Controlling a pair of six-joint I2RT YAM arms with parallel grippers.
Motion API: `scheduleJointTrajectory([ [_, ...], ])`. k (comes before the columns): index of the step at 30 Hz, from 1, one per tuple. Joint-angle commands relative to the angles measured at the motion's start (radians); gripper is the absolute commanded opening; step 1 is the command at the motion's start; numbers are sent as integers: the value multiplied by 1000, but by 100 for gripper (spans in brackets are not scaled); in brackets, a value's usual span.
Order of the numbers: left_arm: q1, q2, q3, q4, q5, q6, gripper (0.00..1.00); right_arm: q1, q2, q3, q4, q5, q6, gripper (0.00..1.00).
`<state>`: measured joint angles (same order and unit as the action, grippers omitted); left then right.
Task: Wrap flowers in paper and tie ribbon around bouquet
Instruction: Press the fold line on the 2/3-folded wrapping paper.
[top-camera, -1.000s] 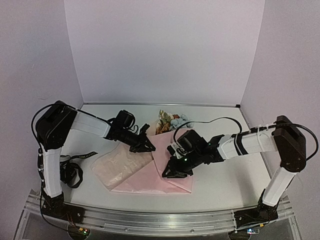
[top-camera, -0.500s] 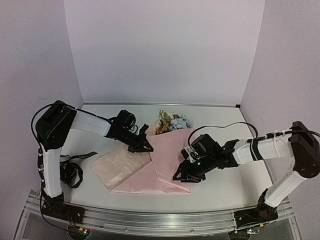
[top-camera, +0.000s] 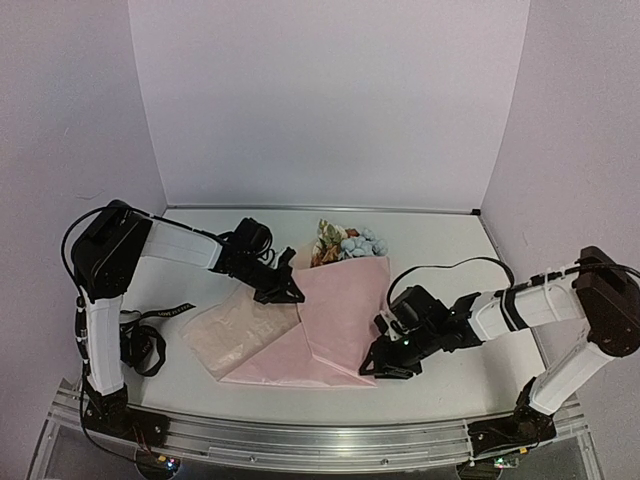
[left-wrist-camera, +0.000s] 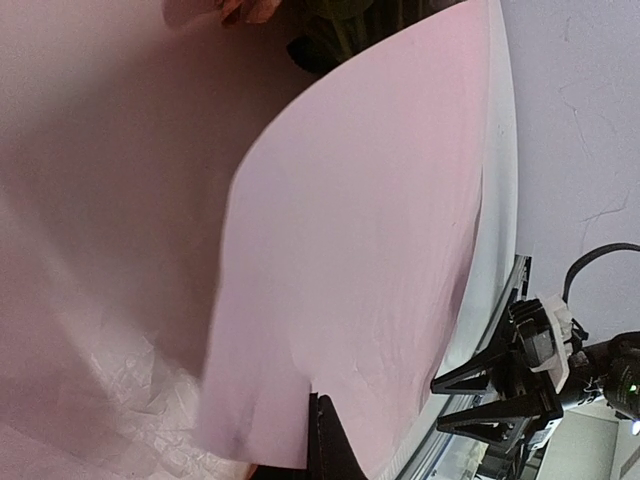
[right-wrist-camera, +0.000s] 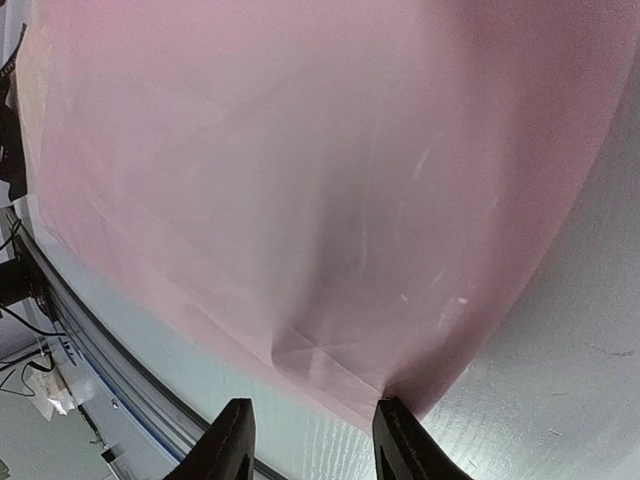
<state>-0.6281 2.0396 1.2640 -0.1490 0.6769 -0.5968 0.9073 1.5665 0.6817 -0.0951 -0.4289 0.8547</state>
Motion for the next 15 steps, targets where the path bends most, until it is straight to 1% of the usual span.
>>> scheduleJointTrajectory([
  [1,5,-21,48,-22,-35,31,0,-7,1,-19,49,30,12,41],
  [4,6,-25,55,-38,-59,39,1,-7,26,-31,85,25,33,40],
  [7,5,-36,60,-53,-86,49,4,-7,39,-39,87,26,42,39],
  [9,4,-53,59,-61,-110,59,9,-7,42,-42,87,28,45,38],
  [13,3,-120,42,-71,-190,78,23,-7,48,-46,87,27,54,34],
  [15,-2,-168,34,-80,-249,85,26,-7,54,-47,87,24,58,30],
])
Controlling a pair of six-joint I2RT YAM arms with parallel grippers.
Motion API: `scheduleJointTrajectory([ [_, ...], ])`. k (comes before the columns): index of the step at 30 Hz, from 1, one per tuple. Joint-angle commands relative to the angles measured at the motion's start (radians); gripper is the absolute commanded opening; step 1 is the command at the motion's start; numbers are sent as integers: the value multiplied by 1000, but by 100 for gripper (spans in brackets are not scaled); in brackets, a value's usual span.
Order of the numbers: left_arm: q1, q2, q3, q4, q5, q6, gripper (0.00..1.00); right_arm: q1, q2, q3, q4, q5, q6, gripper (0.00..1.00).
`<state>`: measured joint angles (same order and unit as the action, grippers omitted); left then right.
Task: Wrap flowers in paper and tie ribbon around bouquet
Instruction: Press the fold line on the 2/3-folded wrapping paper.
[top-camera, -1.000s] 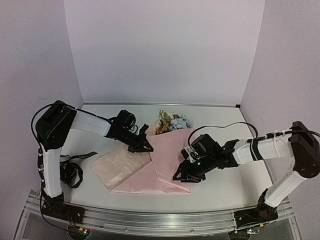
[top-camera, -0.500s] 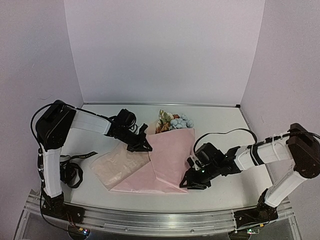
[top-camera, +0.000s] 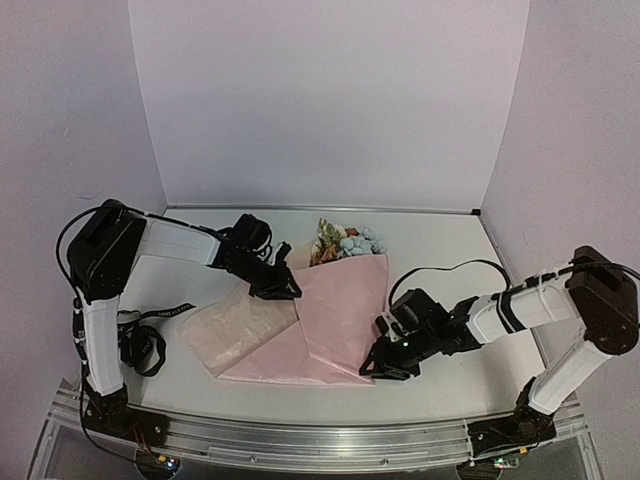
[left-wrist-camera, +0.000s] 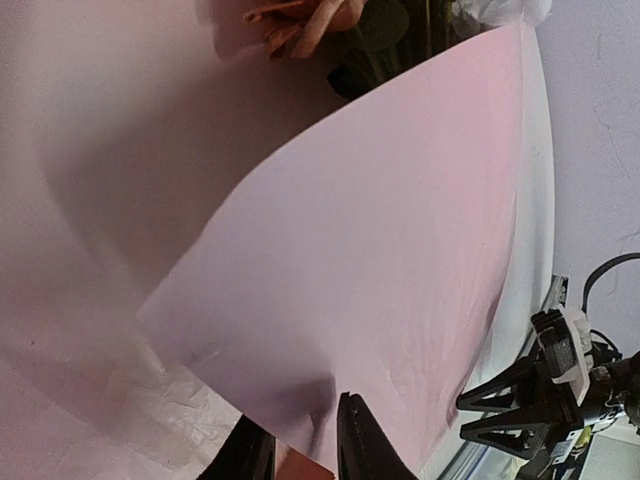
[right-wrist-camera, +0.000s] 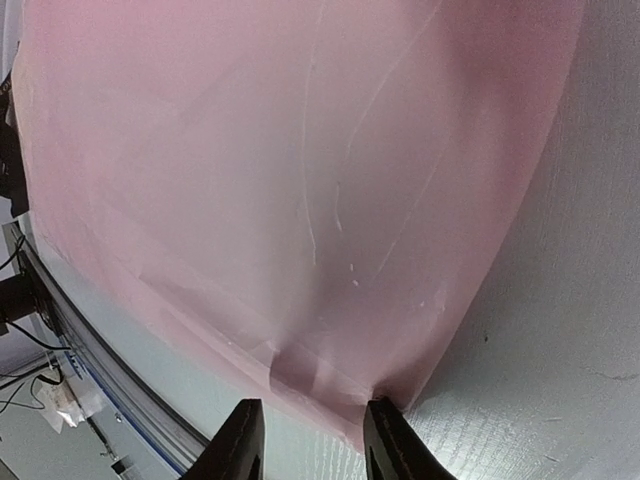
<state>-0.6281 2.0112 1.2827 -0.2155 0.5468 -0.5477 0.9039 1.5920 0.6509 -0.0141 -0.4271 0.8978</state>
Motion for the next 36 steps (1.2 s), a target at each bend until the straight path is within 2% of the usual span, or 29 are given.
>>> scheduleJointTrajectory([
  [1,-13,-164,14,-23,-155,43,28,-4,30,-16,6,20,16,30],
  [4,-63,-239,15,-59,-280,66,31,-4,36,-15,6,16,22,29],
  [7,-142,-276,8,-73,-324,75,31,-4,38,-13,6,14,28,28],
  [13,-295,-216,-41,13,-238,50,19,-3,40,-13,6,12,38,28],
  [18,-398,-114,-49,116,-214,32,14,-4,40,-12,6,-2,36,28],
  [25,-446,-48,-91,202,-208,6,10,-4,44,1,6,0,43,28],
  [36,-461,10,-151,233,-197,-16,8,-12,45,29,6,-20,68,28],
])
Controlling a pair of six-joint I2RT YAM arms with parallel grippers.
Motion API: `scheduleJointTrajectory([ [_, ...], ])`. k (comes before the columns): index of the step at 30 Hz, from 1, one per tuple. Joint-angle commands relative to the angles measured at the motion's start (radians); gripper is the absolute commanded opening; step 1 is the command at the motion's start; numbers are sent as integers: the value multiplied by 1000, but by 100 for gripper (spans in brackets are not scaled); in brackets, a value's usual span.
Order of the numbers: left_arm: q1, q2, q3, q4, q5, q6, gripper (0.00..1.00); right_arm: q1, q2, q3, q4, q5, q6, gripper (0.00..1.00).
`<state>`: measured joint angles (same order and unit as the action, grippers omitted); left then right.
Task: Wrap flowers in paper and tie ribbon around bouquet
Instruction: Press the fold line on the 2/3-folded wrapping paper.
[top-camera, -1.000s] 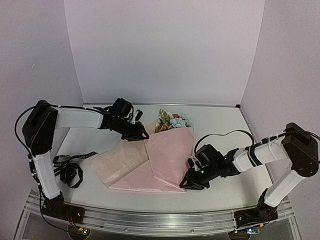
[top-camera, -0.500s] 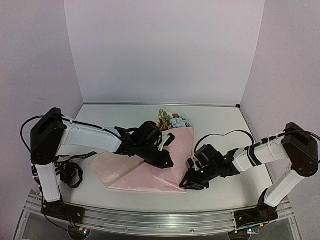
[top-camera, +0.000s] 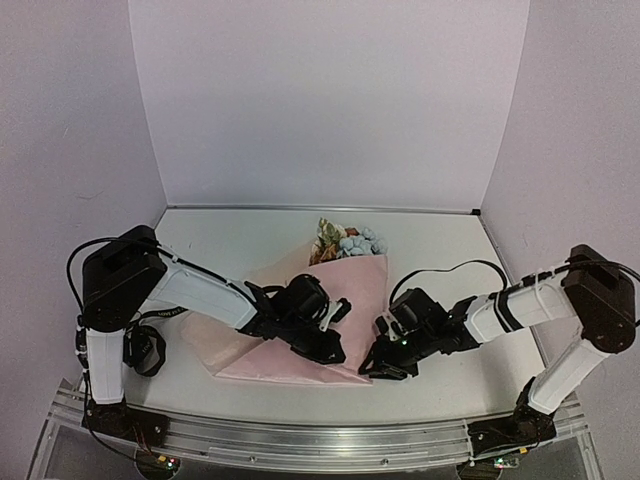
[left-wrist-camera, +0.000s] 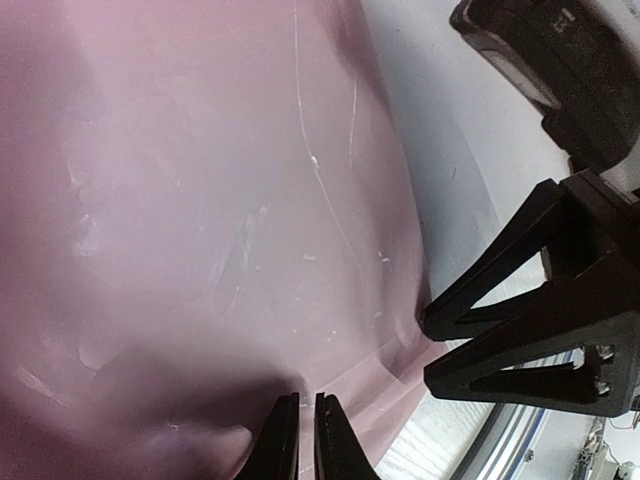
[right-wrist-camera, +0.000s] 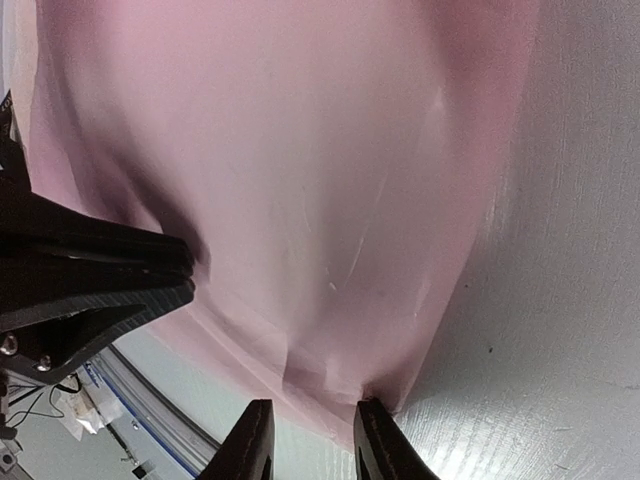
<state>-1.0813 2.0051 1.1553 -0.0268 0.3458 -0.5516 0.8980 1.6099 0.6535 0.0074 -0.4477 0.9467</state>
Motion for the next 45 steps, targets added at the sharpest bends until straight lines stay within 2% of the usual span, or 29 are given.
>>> scheduleJointTrajectory([
  [1,-8,18,-27,39,0,-12,7,-9,27,31,-15,-2,25,28],
  [30,-8,32,-59,-21,-16,13,5,-191,172,129,43,35,161,20],
  [45,-8,32,-55,-43,-16,30,4,-347,254,231,52,28,177,20],
])
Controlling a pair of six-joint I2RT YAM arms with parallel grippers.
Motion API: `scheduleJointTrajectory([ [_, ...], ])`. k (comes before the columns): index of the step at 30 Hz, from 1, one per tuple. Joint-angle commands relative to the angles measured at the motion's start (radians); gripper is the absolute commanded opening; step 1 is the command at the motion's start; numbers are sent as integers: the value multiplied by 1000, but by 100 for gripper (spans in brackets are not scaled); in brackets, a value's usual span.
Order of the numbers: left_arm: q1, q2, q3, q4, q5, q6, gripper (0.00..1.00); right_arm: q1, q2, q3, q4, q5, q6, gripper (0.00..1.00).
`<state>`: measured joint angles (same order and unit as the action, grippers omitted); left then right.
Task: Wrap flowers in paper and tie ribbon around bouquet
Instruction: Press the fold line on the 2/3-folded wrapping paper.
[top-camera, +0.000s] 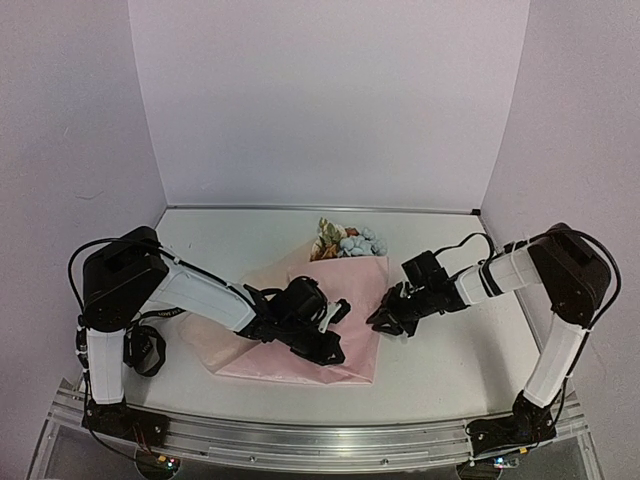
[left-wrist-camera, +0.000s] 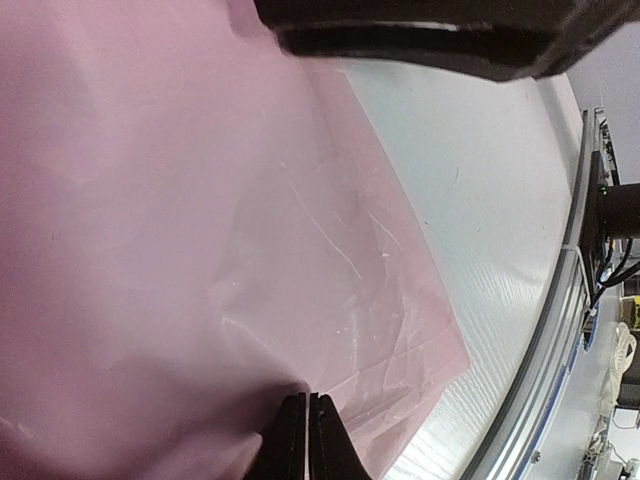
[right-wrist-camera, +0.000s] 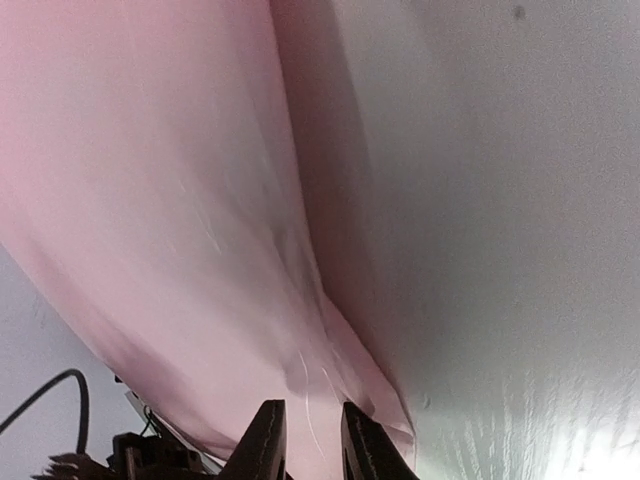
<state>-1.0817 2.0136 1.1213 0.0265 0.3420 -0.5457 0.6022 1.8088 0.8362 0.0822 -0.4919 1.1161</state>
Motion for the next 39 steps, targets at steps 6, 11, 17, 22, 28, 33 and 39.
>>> scheduleJointTrajectory([
  [6,-7,23,-20,-102,-9,29,4,-120,117,122,-24,53,19,19],
  [11,-7,25,-17,-107,-5,30,4,-179,180,205,-34,30,34,19],
  [17,-7,25,-16,-117,-1,33,4,-235,244,323,-84,3,37,19],
  [22,-7,25,-11,-124,-1,36,4,-270,300,455,-178,-12,16,19],
  [28,-7,27,3,-141,-3,42,4,-306,388,628,-275,-25,3,19],
  [33,-6,24,16,-156,-10,45,4,-336,454,747,-351,-27,-17,20],
  [39,-6,19,36,-173,-24,45,5,-362,485,884,-449,-52,-32,20],
])
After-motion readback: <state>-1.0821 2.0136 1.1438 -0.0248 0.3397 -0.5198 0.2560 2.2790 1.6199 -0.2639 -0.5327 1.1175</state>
